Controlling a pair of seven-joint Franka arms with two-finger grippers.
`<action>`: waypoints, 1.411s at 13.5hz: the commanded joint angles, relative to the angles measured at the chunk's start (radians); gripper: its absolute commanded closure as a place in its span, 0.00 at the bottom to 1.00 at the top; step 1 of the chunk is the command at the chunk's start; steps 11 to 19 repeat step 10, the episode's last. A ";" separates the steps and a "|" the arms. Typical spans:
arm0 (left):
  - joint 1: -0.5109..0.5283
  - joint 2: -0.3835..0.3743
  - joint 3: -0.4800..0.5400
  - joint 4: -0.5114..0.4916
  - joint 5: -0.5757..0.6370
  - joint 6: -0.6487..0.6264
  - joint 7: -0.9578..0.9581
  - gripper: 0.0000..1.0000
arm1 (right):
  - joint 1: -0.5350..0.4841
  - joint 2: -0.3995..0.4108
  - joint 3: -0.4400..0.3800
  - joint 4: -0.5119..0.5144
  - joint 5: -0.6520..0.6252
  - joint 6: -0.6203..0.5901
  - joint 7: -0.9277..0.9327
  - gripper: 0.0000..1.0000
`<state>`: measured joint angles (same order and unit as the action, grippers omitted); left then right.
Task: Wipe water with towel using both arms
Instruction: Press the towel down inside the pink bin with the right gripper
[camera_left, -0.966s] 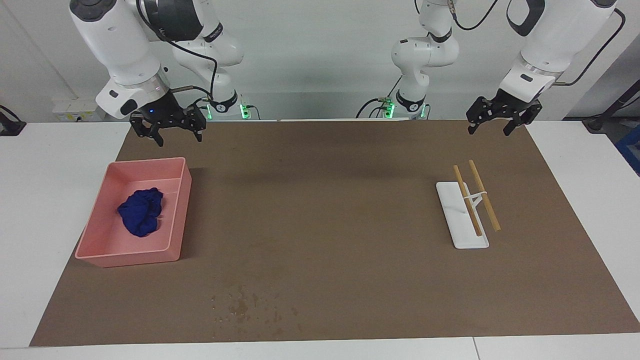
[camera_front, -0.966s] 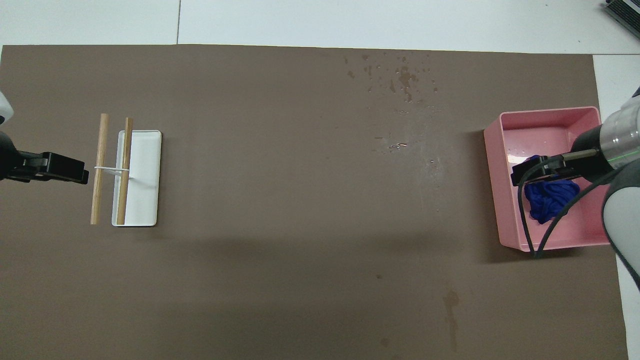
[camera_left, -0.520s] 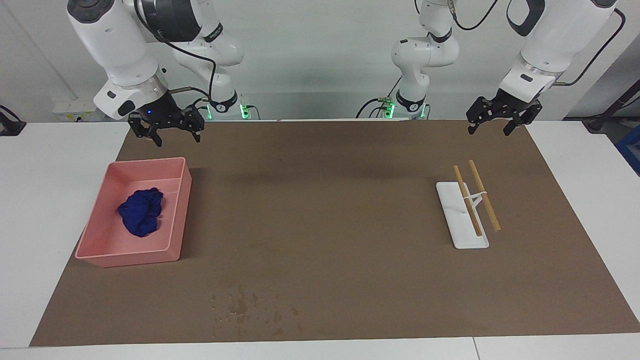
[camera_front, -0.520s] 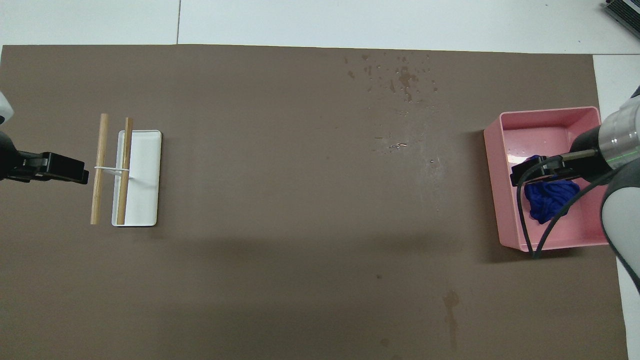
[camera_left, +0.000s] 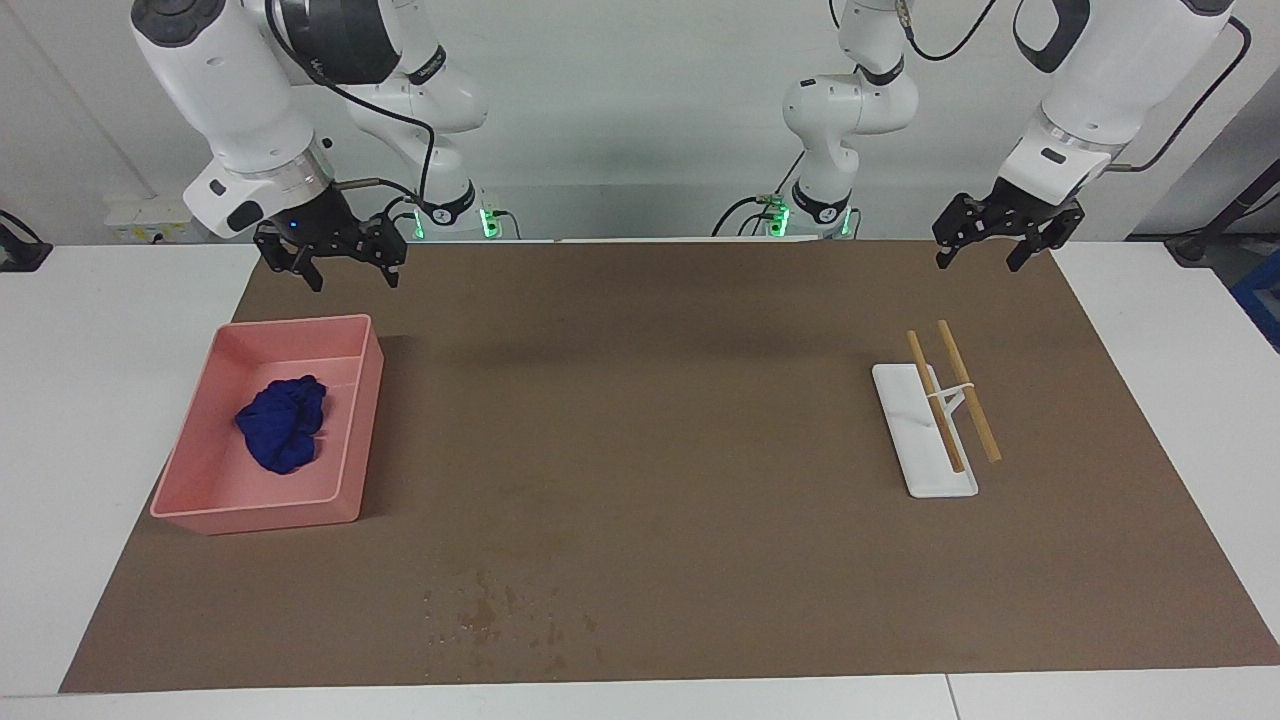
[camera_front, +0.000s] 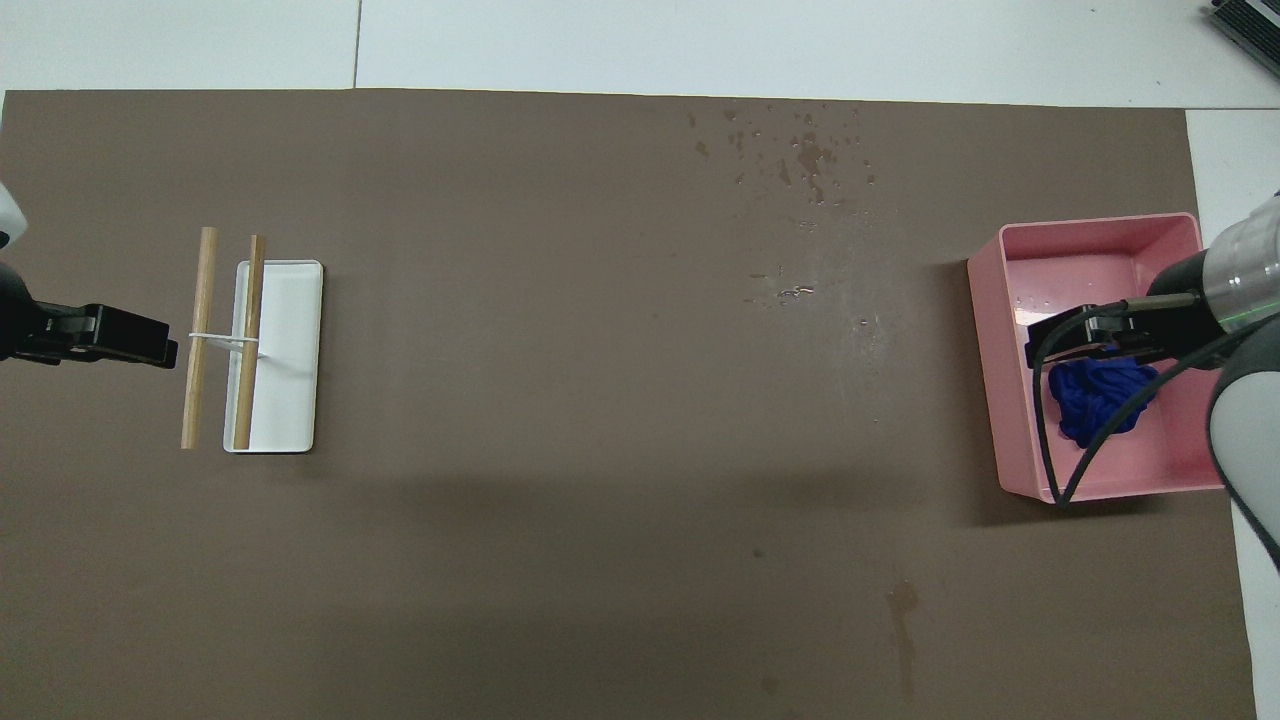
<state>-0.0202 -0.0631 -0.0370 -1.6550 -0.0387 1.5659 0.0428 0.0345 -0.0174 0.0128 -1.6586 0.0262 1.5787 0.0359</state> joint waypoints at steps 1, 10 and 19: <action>-0.004 -0.020 0.002 -0.019 0.022 0.003 0.005 0.00 | -0.025 -0.010 0.003 -0.020 -0.023 0.038 0.003 0.00; -0.004 -0.020 0.002 -0.019 0.022 0.003 0.005 0.00 | -0.044 -0.009 0.004 -0.020 -0.031 0.046 -0.034 0.00; -0.004 -0.020 0.002 -0.019 0.022 0.003 0.005 0.00 | -0.044 -0.009 0.004 -0.020 -0.031 0.046 -0.034 0.00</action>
